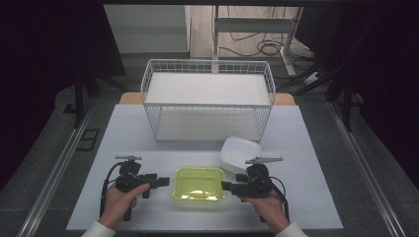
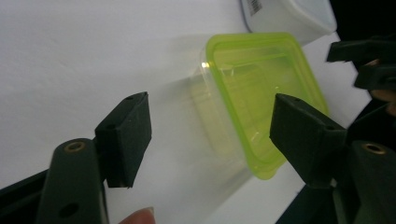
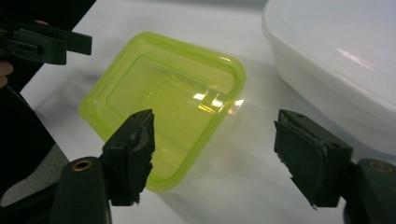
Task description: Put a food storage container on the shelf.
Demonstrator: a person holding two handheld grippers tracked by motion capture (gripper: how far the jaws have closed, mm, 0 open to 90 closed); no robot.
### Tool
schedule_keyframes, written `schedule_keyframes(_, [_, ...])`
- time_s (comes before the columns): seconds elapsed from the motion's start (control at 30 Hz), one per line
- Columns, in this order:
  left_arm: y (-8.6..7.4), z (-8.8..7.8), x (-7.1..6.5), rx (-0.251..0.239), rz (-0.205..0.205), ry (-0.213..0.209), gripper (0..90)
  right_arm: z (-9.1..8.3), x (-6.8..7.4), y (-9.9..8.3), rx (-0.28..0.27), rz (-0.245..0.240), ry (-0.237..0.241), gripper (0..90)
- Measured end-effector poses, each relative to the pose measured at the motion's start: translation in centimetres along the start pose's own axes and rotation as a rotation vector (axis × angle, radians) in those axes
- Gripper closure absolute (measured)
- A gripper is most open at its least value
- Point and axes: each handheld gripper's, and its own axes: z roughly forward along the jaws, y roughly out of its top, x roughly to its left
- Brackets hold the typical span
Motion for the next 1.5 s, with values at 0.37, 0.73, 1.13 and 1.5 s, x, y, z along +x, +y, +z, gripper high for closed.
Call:
schedule_keyframes(0.37, [-0.1,1.6,0.4,0.022,-0.075,-0.079,38.5,1.8,-0.5,-0.2,0.016,0.091,0.047,38.3])
schedule_keyframes(0.73, [0.0,3.7,0.4,0.068,-0.110,-0.164,53.8,2.6,-1.2,-0.9,0.027,0.163,0.110,54.0])
schedule_keyframes(1.13, [-0.3,4.1,0.5,0.078,-0.153,-0.202,76.9,2.7,-1.8,-1.2,0.026,0.236,0.140,75.4])
schedule_keyframes(1.5, [-0.2,2.7,-1.3,0.028,-0.044,-0.196,78.0,1.1,-1.1,-1.1,-0.017,0.173,0.140,78.2])
